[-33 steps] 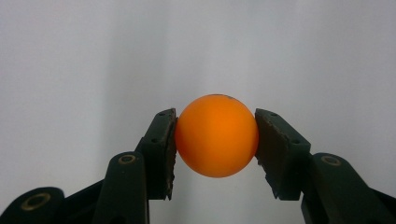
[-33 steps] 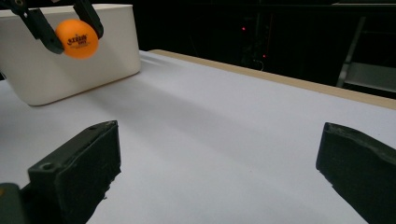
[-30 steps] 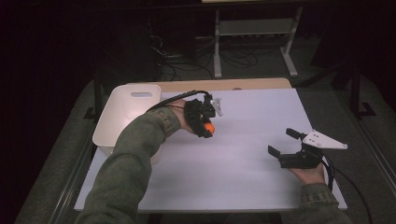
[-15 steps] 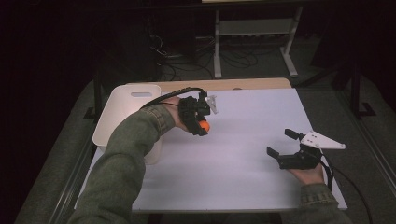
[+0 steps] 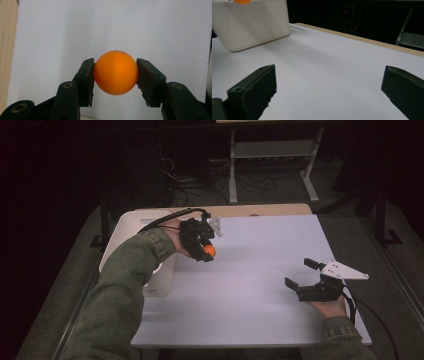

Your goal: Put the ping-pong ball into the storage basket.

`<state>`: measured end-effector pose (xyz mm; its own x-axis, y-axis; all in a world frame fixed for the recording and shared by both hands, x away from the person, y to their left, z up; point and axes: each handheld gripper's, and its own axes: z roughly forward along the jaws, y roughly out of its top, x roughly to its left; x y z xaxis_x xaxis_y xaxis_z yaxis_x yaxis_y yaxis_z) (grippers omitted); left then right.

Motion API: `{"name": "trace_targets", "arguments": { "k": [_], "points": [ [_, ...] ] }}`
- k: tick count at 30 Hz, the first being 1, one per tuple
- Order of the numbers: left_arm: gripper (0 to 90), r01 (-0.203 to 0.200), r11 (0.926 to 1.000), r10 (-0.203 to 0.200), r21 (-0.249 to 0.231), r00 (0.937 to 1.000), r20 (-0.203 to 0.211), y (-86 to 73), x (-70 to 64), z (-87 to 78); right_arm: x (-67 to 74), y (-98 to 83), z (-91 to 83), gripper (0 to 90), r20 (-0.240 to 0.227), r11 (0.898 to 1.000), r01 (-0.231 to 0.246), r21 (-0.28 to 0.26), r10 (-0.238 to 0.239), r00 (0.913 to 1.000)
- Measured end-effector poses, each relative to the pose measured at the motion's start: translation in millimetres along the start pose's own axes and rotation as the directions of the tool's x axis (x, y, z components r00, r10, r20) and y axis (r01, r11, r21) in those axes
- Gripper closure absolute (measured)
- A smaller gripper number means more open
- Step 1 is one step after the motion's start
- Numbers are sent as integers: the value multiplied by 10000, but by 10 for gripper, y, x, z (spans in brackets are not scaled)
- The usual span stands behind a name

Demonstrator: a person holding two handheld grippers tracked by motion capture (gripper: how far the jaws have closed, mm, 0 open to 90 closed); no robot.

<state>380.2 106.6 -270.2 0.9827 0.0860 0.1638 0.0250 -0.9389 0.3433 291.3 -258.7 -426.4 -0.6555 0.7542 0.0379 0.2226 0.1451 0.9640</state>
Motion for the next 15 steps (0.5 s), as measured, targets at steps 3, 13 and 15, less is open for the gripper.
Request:
{"name": "trace_targets", "arguments": {
  "k": [3,13,15],
  "points": [
    [509,-7,10000,7,11,10000,4,-24,5,-28,5,-1,6,0,-19,10000,11,33,-11,10000],
    [509,24,9999,-25,-120,9999,-147,-155,-3,-195,8,-2,7,0,-15,10000,15,56,-15,10000],
    [510,24,9999,-27,-151,9999,-158,-172,-1,-226,8,-2,6,0,-14,10000,4,73,-4,10000]
  ]
}}
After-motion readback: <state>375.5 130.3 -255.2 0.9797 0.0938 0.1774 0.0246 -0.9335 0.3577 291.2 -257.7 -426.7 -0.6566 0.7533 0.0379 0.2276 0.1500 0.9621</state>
